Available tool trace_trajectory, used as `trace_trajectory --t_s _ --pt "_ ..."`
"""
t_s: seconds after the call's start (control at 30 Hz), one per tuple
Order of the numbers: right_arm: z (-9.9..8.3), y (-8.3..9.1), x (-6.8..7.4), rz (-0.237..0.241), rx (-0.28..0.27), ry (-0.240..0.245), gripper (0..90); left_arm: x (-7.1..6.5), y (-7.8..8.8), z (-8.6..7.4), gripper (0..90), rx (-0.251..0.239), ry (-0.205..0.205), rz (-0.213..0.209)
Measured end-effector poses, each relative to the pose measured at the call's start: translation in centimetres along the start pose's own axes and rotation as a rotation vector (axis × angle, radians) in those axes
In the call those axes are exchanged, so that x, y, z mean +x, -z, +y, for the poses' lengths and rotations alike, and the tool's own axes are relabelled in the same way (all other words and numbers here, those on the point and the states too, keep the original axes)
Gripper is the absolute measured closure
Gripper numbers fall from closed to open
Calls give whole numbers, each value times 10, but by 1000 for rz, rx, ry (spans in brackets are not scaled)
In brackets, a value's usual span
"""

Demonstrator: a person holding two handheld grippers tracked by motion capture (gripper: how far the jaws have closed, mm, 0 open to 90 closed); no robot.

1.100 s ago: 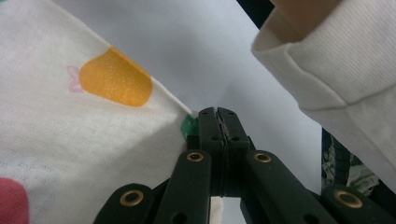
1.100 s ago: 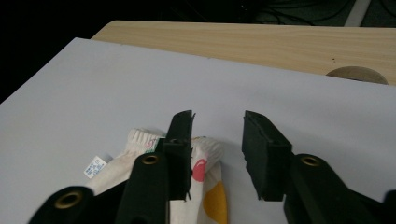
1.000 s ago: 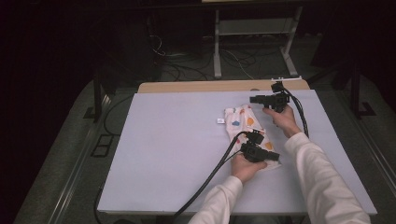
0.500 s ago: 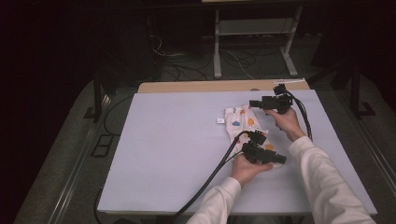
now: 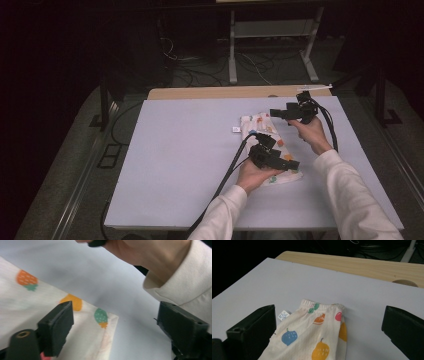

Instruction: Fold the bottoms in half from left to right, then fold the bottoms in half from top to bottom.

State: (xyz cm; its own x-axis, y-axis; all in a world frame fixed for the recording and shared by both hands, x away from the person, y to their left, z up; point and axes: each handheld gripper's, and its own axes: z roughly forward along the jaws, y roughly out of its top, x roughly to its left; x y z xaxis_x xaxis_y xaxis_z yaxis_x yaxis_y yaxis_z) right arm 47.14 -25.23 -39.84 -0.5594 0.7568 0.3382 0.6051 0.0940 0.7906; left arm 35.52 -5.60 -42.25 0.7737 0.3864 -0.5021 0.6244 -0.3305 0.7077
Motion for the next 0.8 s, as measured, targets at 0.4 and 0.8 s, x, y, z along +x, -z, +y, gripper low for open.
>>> trace_trajectory --t_s 0.4,0.8 --pt "-9 7 2 -2 7 -2 0 15 37 7 0 -27 -60 103" --pt "-11 5 -2 7 10 -5 0 46 64 9 0 -104 -68 187"
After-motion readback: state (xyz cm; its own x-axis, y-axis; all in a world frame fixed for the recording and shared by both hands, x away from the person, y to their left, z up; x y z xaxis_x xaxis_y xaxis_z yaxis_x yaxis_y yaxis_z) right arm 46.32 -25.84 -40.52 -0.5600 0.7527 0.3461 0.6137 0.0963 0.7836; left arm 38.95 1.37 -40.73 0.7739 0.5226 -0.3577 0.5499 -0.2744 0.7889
